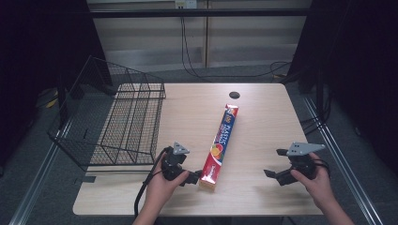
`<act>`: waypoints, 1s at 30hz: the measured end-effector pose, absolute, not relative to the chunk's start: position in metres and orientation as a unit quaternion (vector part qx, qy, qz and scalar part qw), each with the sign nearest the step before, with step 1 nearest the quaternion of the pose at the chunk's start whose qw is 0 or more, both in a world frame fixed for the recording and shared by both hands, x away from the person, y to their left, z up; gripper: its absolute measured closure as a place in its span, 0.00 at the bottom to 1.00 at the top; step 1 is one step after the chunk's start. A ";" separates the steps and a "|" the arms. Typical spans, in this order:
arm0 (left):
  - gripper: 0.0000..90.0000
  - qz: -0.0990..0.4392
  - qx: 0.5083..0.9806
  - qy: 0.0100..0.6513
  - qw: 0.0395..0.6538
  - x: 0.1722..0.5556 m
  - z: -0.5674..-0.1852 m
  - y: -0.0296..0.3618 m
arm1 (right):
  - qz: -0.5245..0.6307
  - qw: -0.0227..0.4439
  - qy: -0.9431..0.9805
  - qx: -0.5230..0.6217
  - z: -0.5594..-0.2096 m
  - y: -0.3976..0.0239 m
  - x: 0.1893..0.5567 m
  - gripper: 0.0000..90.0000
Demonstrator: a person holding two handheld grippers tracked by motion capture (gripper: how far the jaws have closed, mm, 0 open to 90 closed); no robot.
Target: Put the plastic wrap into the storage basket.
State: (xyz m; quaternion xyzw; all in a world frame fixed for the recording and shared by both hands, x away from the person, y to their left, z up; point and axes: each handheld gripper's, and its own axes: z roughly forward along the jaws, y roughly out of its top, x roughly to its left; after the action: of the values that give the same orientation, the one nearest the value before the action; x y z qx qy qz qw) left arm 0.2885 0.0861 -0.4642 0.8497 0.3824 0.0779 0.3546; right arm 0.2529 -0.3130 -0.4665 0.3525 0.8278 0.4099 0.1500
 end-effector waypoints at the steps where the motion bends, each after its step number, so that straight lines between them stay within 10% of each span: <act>1: 0.02 0.071 0.845 0.388 0.360 0.289 -0.464 0.086 | 0.413 0.149 0.826 0.353 -0.467 -0.314 0.253 0.03; 30: 0.03 0.022 0.839 0.401 0.367 0.321 -0.436 0.039 | 0.421 0.147 0.822 0.353 -0.465 -0.321 0.253 0.03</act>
State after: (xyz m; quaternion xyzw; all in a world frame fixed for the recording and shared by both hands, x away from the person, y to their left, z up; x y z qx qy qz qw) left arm 0.3210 0.0392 -0.4359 0.8390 0.4009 0.0225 0.3672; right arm 0.2533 -0.3212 -0.4651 0.3531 0.8225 0.4211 0.1465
